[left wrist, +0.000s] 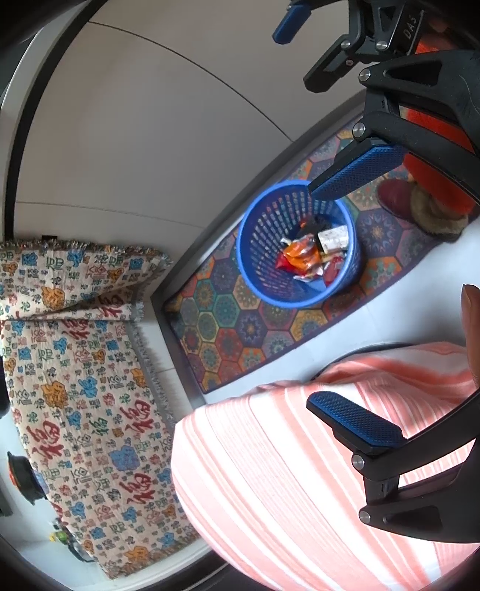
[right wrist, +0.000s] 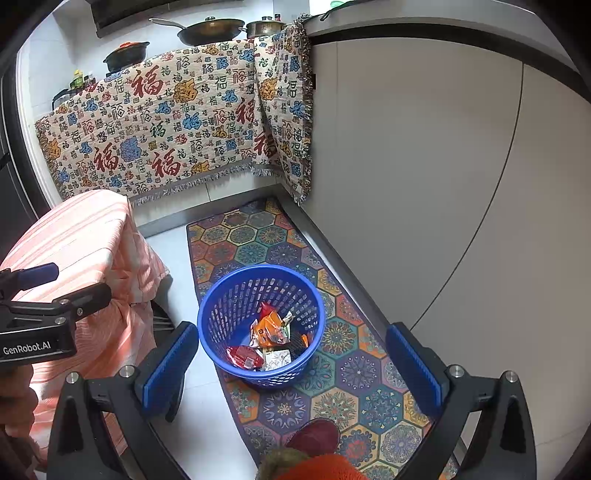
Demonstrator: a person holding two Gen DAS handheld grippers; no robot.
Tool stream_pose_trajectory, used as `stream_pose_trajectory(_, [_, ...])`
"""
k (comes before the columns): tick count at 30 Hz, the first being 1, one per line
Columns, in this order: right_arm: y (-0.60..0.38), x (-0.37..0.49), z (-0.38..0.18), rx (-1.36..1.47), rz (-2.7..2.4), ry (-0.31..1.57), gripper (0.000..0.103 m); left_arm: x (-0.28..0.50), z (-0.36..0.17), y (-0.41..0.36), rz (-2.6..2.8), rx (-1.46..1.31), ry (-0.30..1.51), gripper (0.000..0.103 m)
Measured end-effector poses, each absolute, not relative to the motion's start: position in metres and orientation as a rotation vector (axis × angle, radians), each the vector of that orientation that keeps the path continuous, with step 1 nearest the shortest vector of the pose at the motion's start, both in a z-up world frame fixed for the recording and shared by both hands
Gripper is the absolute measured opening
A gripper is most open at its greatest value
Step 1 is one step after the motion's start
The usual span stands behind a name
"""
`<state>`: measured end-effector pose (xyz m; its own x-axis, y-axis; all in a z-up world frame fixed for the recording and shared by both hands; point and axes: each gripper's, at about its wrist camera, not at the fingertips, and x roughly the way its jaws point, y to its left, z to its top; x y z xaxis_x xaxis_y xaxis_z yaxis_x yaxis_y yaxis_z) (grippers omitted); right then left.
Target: Collect trash
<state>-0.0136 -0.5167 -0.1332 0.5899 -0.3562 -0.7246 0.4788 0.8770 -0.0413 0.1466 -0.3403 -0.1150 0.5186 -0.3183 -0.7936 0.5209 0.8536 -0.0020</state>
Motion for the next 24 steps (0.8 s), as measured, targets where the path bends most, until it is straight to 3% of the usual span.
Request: stream_pose_trajectory(24, [-0.5154,-0.0143,-0.1351,0.175,-0.503,0.810,0.103,0.1457,-0.1139,-0.3403,-0.533,0.228,0.865,0.102])
